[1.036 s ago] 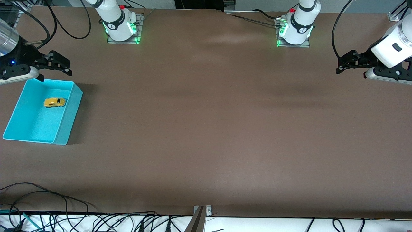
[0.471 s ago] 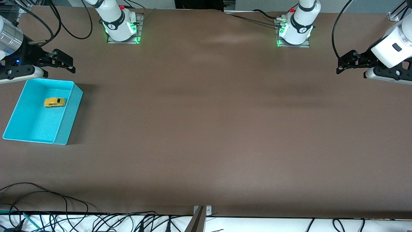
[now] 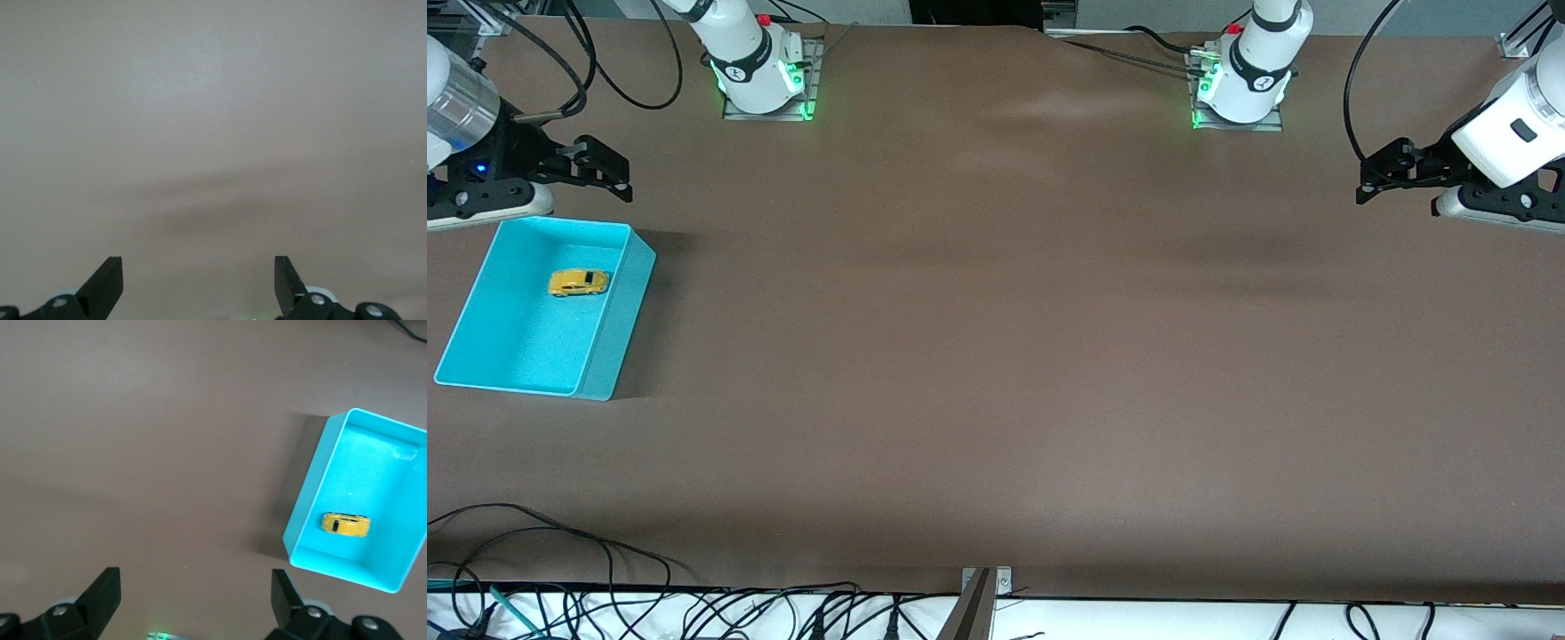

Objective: Wind up and store yellow beetle car

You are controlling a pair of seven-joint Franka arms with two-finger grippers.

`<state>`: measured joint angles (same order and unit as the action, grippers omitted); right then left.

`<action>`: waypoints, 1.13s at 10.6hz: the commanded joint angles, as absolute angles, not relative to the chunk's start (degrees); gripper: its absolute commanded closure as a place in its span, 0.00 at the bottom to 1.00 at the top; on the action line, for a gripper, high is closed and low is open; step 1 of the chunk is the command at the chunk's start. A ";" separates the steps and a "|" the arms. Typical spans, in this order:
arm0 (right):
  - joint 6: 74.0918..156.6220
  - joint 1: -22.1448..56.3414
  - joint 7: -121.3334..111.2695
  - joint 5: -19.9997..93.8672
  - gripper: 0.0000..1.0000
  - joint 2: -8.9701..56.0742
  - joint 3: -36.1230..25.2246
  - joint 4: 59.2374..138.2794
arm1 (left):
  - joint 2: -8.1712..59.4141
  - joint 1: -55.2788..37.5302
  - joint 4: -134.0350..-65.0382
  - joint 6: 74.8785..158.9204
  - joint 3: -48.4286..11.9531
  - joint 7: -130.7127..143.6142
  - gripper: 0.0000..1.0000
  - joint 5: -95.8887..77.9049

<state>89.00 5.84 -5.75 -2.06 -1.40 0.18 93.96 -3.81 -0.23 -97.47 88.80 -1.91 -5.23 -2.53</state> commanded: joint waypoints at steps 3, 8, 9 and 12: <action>87.10 4.92 -6.77 -3.25 0.00 -0.62 0.88 91.93 | -4.13 0.26 -96.77 87.63 -2.20 -5.36 0.00 -3.78; 86.48 4.83 -6.68 -3.08 0.00 -0.53 0.53 92.02 | -4.13 0.26 -96.77 87.71 -2.28 -5.01 0.00 -3.78; 86.40 4.83 -6.16 -3.08 0.00 -0.61 0.35 91.93 | -4.22 0.26 -96.77 87.71 -2.20 -5.10 0.00 -3.78; 83.85 4.83 -3.87 -3.08 0.00 -0.62 0.18 91.93 | -4.13 0.26 -96.77 87.63 -2.20 -5.10 0.00 -3.78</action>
<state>86.32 5.19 -4.83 -2.89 -1.30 0.05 93.84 -3.81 -0.22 -97.47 88.80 -1.91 -5.23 -2.53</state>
